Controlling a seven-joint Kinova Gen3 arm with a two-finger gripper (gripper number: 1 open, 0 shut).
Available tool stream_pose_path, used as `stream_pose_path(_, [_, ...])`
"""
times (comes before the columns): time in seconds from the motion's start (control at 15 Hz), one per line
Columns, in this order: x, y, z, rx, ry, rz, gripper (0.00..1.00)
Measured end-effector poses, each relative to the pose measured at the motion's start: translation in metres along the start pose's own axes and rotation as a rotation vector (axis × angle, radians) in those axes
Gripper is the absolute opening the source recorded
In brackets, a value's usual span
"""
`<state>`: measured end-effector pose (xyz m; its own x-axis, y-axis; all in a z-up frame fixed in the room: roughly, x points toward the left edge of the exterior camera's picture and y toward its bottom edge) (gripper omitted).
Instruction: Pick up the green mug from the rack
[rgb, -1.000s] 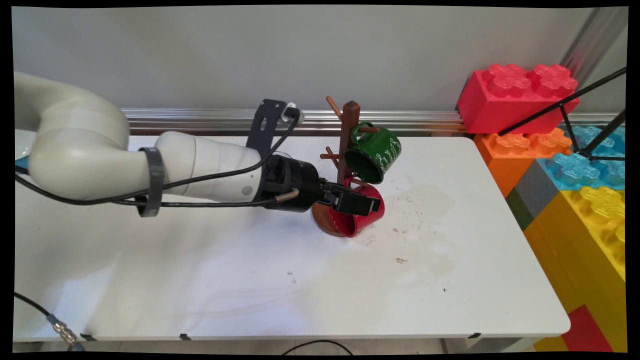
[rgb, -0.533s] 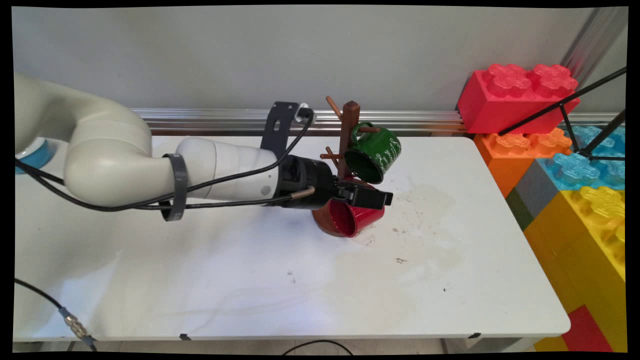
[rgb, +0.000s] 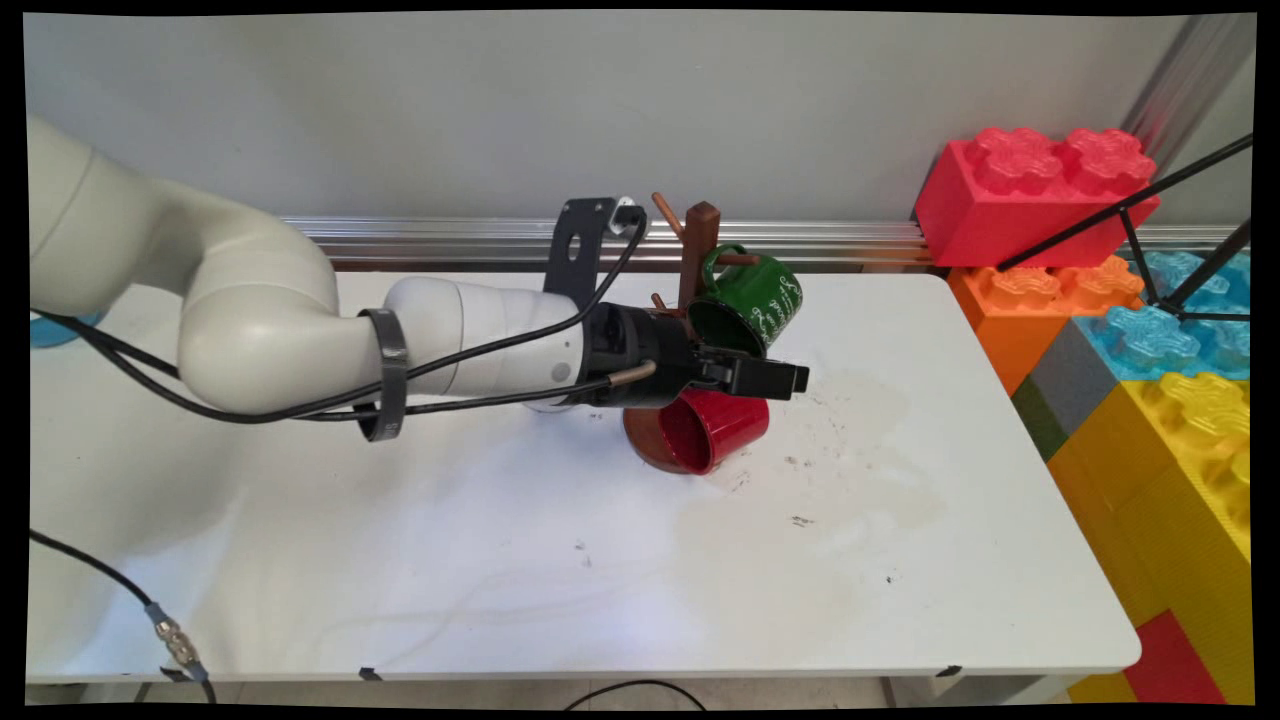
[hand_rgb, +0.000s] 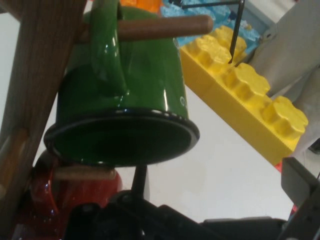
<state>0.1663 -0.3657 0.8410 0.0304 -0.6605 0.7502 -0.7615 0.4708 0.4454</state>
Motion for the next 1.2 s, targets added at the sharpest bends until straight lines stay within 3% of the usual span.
stream_pose_path(1.2, [0.012, 0.003, 0.020, -0.020, 0.063, -0.069, 1.00])
